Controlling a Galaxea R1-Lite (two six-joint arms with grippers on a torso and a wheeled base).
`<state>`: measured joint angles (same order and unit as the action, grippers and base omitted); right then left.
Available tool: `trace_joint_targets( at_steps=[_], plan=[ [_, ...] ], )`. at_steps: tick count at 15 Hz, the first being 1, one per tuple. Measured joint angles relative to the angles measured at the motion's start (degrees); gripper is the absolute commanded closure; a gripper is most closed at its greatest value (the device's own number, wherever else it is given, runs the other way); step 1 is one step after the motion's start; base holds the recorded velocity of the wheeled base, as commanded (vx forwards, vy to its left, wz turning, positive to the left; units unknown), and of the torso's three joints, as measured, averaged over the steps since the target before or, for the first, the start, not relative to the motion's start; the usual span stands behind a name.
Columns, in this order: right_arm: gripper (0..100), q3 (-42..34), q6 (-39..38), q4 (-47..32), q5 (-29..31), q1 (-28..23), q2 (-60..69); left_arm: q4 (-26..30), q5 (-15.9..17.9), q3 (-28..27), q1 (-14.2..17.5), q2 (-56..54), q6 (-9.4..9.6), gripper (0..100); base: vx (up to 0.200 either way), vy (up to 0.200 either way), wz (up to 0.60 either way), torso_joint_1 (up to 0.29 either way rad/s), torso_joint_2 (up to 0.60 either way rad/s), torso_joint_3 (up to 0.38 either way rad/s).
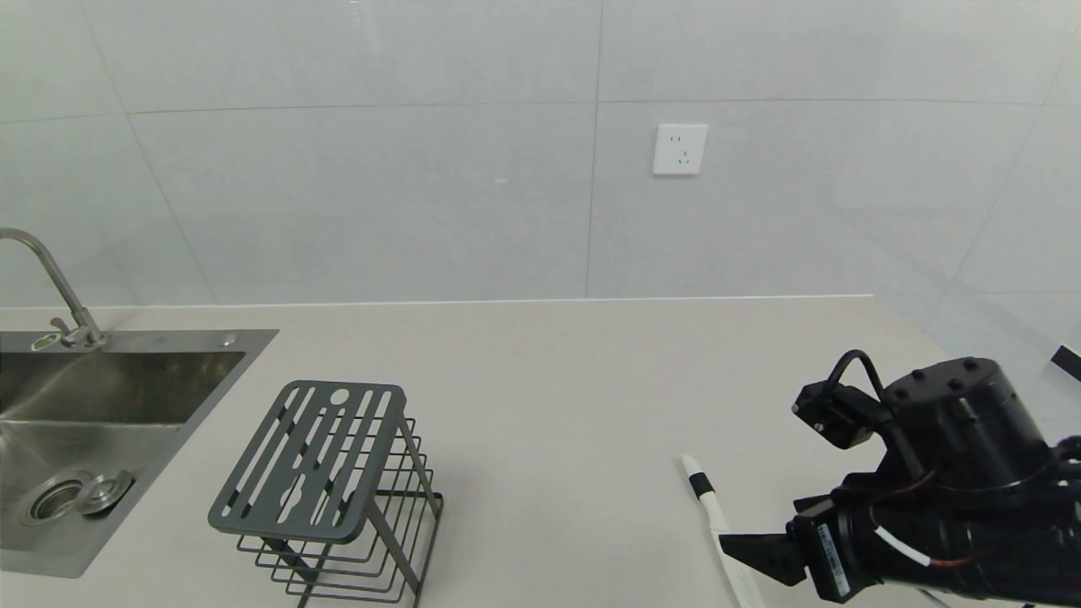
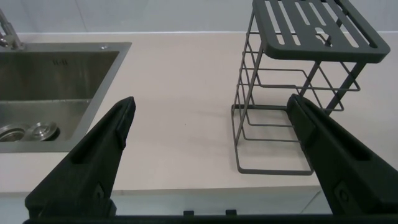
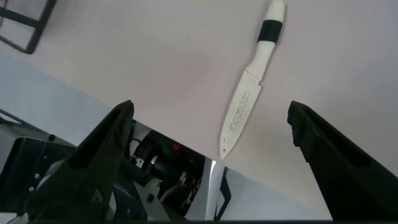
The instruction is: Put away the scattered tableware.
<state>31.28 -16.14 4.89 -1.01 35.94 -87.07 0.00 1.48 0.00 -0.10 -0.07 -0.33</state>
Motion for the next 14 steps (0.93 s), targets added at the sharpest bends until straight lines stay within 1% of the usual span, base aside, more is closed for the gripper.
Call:
trace_joint_targets(
  at_steps=[3, 7, 10, 14],
  plan=[
    [0, -0.2, -4.3, 0.0, 2.9, 2.8, -3.1, 0.0, -0.1, 0.0, 0.0, 0.0, -0.18, 0, 0.000, 0.000, 0.00, 0.000, 0.00, 0.000],
    [0, -0.2, -4.4, 0.0, 4.3, 3.5, -7.1, 0.0, -0.1, 0.0, 0.0, 0.0, -0.16, 0, 0.000, 0.000, 0.00, 0.000, 0.00, 0.000],
    [0, 0.1, -4.2, 0.9, 8.2, 3.5, -10.4, 0.0, -0.1, 0.0, 0.0, 0.0, -0.18, 0, 0.000, 0.000, 0.00, 0.000, 0.00, 0.000],
    [0, -0.3, -2.9, 4.0, 8.3, 3.7, -14.8, -0.1, -0.1, 0.0, 0.0, 0.0, -0.27, 0, 0.000, 0.000, 0.00, 0.000, 0.00, 0.000]
  ],
)
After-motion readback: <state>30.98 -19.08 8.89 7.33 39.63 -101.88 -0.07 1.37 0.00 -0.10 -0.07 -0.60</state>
